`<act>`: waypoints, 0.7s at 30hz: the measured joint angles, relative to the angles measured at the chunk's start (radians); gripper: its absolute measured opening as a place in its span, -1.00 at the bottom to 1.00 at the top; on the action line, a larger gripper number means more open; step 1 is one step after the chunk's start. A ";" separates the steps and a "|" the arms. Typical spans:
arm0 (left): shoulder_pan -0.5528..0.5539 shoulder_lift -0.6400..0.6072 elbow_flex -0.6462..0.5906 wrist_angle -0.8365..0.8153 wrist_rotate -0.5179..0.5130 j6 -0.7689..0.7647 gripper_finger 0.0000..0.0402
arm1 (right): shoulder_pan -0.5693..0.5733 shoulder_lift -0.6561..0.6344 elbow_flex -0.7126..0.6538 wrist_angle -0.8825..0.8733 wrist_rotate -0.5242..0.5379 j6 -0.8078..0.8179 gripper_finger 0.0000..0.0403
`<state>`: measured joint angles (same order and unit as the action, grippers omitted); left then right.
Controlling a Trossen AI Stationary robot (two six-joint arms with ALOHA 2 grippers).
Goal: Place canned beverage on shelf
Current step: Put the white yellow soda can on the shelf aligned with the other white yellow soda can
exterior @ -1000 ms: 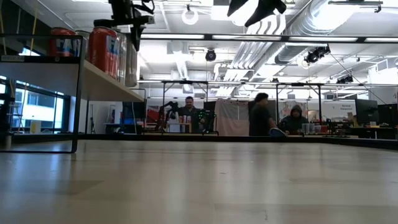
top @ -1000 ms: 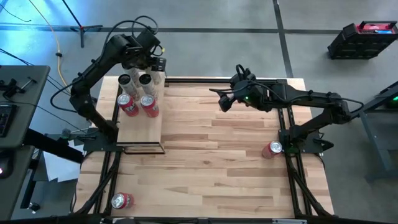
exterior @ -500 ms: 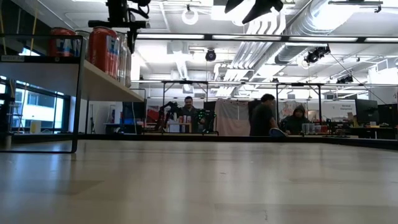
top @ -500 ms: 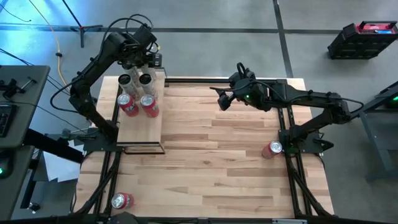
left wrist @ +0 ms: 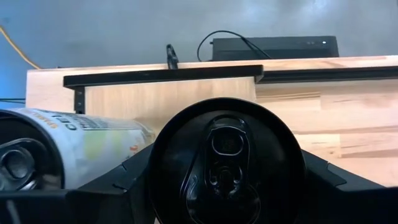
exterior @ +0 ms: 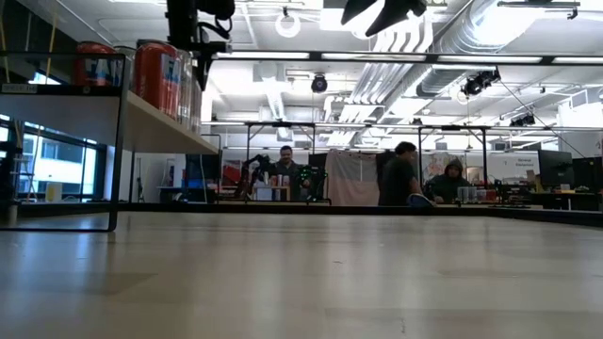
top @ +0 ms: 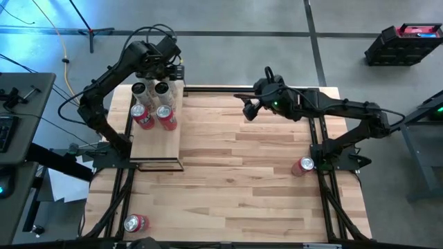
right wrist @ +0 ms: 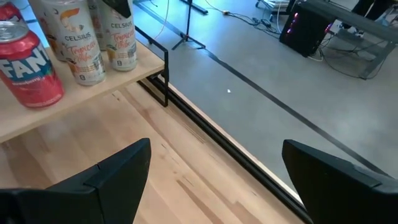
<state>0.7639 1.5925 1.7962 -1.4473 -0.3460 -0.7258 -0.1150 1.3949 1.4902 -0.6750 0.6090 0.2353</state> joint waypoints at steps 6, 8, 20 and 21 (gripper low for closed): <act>0.000 0.000 0.000 -0.002 -0.003 -0.014 0.23 | -0.017 0.000 0.000 0.000 -0.021 -0.009 0.73; 0.000 0.000 -0.001 0.000 -0.001 -0.014 0.26 | -0.017 0.000 0.000 0.000 -0.021 -0.017 0.73; 0.000 0.000 -0.002 0.038 0.003 0.013 0.51 | -0.016 0.000 0.000 0.000 -0.024 -0.027 0.73; 0.000 0.000 -0.002 0.042 0.002 0.017 0.51 | -0.016 0.000 0.000 0.000 -0.024 -0.027 0.73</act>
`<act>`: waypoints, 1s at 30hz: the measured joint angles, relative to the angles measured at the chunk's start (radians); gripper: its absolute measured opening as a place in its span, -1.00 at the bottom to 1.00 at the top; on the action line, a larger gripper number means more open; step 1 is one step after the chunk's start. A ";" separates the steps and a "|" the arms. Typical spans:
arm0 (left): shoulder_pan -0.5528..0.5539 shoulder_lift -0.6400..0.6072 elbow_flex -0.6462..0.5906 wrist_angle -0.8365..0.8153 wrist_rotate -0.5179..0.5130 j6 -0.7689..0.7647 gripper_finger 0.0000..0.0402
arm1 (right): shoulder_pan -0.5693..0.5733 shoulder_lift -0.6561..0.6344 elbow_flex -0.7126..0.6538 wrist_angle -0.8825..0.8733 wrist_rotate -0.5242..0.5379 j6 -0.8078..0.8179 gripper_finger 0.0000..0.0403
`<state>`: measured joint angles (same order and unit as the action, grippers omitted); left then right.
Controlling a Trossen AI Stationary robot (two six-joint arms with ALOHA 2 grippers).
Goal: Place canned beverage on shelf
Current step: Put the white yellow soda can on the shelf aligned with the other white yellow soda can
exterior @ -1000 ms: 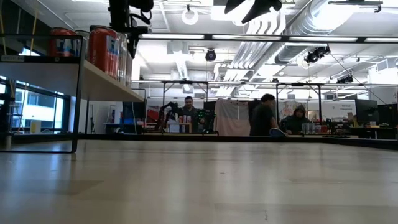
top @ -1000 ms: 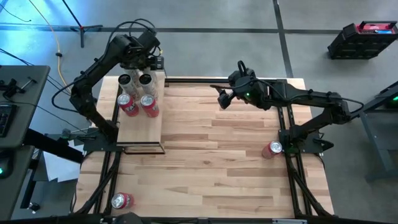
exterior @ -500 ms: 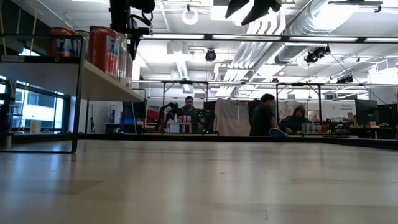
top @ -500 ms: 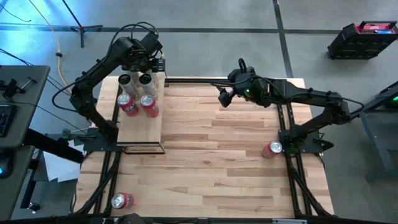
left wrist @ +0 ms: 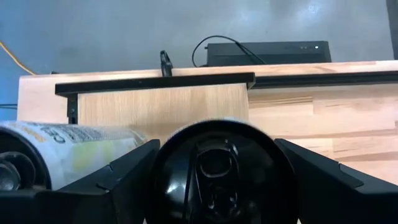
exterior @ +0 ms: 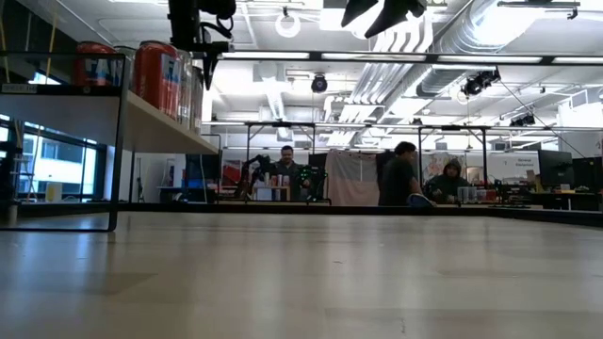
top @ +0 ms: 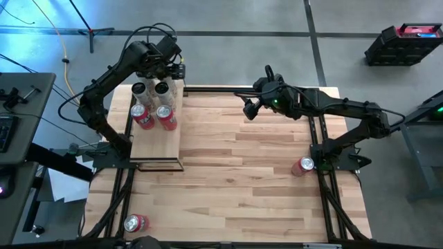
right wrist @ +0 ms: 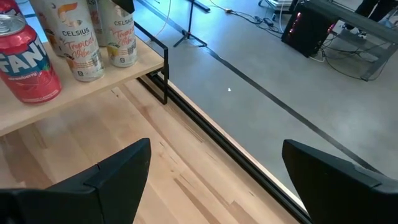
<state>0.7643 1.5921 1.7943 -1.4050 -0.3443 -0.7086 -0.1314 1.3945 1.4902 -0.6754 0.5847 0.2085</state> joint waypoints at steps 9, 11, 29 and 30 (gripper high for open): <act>0.001 0.000 0.000 0.006 -0.006 0.042 0.52 | 0.000 0.000 0.000 0.000 -0.029 0.021 0.73; 0.001 0.000 0.000 0.006 -0.007 0.049 0.52 | 0.000 0.000 0.000 0.000 -0.029 0.022 0.73; 0.005 0.001 0.000 0.000 -0.045 0.067 0.52 | 0.000 0.000 0.000 0.000 -0.039 0.045 0.73; 0.008 0.001 0.000 0.001 -0.046 0.074 0.52 | 0.000 0.000 0.000 0.000 -0.039 0.045 0.73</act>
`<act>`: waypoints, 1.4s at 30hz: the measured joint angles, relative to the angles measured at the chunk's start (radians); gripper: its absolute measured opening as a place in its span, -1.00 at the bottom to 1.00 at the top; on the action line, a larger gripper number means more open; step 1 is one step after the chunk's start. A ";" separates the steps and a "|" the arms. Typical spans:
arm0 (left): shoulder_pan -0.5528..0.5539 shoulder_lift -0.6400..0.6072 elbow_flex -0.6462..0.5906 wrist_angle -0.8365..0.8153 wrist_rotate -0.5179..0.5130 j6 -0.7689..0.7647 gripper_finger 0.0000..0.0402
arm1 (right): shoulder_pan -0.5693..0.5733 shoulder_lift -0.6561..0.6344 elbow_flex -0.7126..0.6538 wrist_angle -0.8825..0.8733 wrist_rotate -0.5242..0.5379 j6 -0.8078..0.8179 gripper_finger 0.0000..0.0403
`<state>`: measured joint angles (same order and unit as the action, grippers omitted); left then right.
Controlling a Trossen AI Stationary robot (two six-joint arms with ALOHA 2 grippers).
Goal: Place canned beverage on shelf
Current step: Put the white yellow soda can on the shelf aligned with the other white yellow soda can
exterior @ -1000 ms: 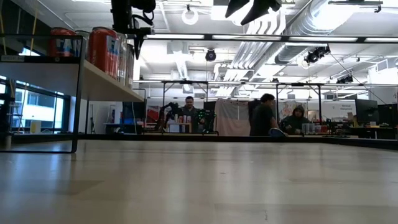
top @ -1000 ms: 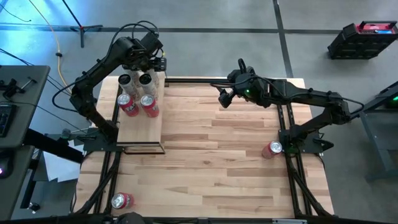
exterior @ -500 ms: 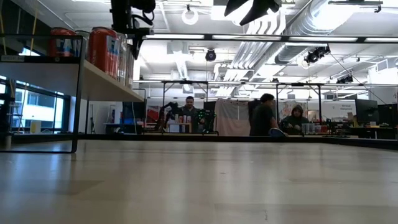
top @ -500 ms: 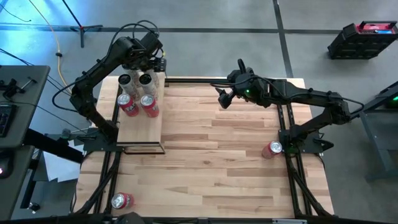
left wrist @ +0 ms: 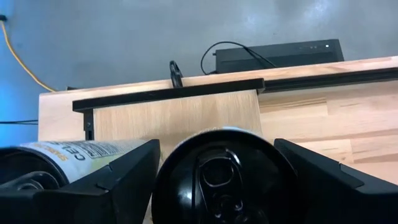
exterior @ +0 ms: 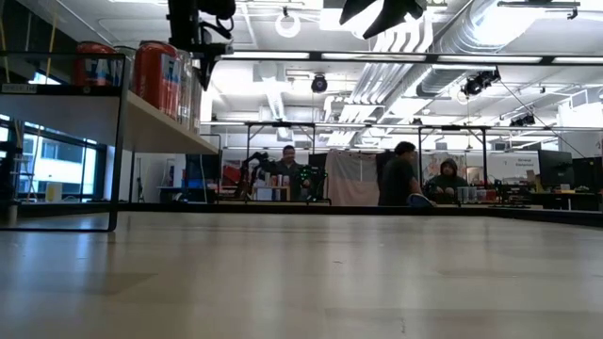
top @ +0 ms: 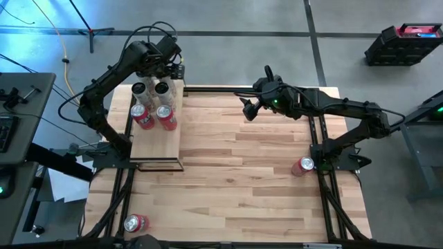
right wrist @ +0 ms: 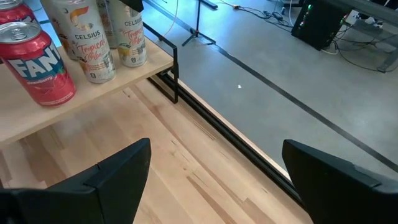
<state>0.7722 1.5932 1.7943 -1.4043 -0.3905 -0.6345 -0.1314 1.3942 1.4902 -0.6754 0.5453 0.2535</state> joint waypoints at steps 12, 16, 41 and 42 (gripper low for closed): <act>0.008 -0.002 0.000 0.002 0.049 0.007 0.52 | 0.000 0.000 0.000 0.000 0.000 0.000 0.73; 0.008 -0.002 0.000 -0.010 0.049 0.013 0.52 | 0.000 0.000 0.000 0.000 0.000 0.000 0.73; 0.052 -0.003 0.001 0.017 0.092 0.123 0.52 | 0.000 0.000 0.000 0.008 0.001 0.034 0.73; 0.052 -0.003 0.001 0.019 0.093 0.130 0.52 | 0.000 0.000 0.000 0.008 0.001 0.034 0.73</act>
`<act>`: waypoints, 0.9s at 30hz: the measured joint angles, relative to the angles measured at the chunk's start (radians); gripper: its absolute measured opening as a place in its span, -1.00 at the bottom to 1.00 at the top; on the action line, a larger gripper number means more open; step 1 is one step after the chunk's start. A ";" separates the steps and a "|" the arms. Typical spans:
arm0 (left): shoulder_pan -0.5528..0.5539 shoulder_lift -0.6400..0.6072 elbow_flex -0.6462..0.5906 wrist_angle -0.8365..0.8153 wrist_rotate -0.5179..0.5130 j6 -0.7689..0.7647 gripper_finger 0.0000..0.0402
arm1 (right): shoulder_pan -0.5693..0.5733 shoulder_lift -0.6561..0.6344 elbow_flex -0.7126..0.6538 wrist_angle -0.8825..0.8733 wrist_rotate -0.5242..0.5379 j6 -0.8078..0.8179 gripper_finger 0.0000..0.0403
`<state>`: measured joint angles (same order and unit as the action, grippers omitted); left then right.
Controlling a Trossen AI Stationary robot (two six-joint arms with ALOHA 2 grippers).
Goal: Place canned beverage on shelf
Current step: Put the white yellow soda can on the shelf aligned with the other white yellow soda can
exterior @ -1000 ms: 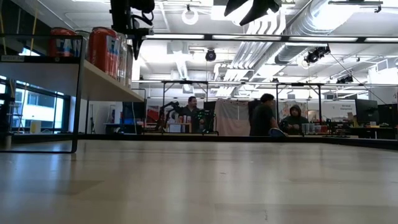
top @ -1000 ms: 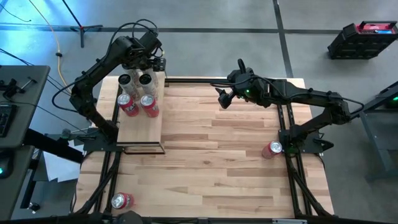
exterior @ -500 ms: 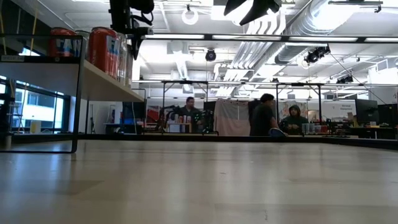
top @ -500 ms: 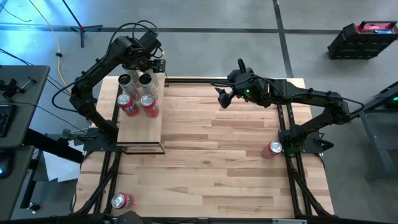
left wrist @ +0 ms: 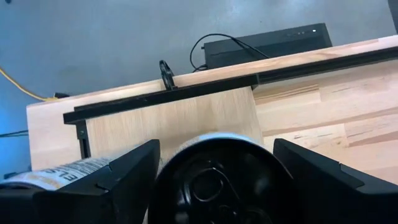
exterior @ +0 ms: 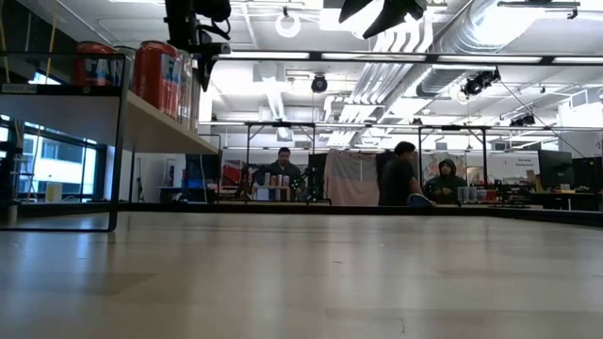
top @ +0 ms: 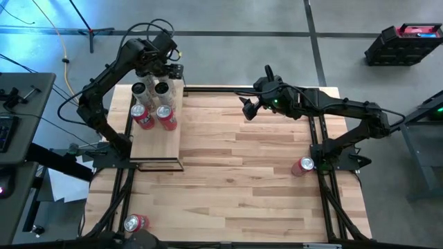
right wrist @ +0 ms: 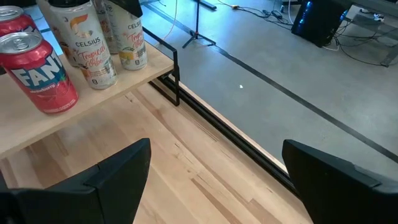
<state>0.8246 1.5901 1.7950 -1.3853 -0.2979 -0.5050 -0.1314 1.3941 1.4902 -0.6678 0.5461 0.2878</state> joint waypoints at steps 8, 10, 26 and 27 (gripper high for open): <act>0.000 -0.001 0.000 -0.002 0.014 0.009 0.52 | 0.000 0.000 0.000 0.000 0.005 0.000 0.73; 0.000 -0.001 0.000 -0.016 0.038 -0.015 0.52 | 0.000 0.000 0.000 0.000 0.006 0.000 0.73; 0.000 -0.001 0.000 -0.036 0.046 0.011 0.33 | 0.000 0.000 0.000 0.000 0.007 0.000 0.73; 0.000 -0.002 0.000 -0.036 0.046 0.023 0.29 | 0.000 0.000 0.000 0.000 0.007 0.000 0.73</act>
<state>0.8246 1.5885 1.7950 -1.4214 -0.2516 -0.4820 -0.1314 1.3941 1.4902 -0.6678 0.5533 0.2874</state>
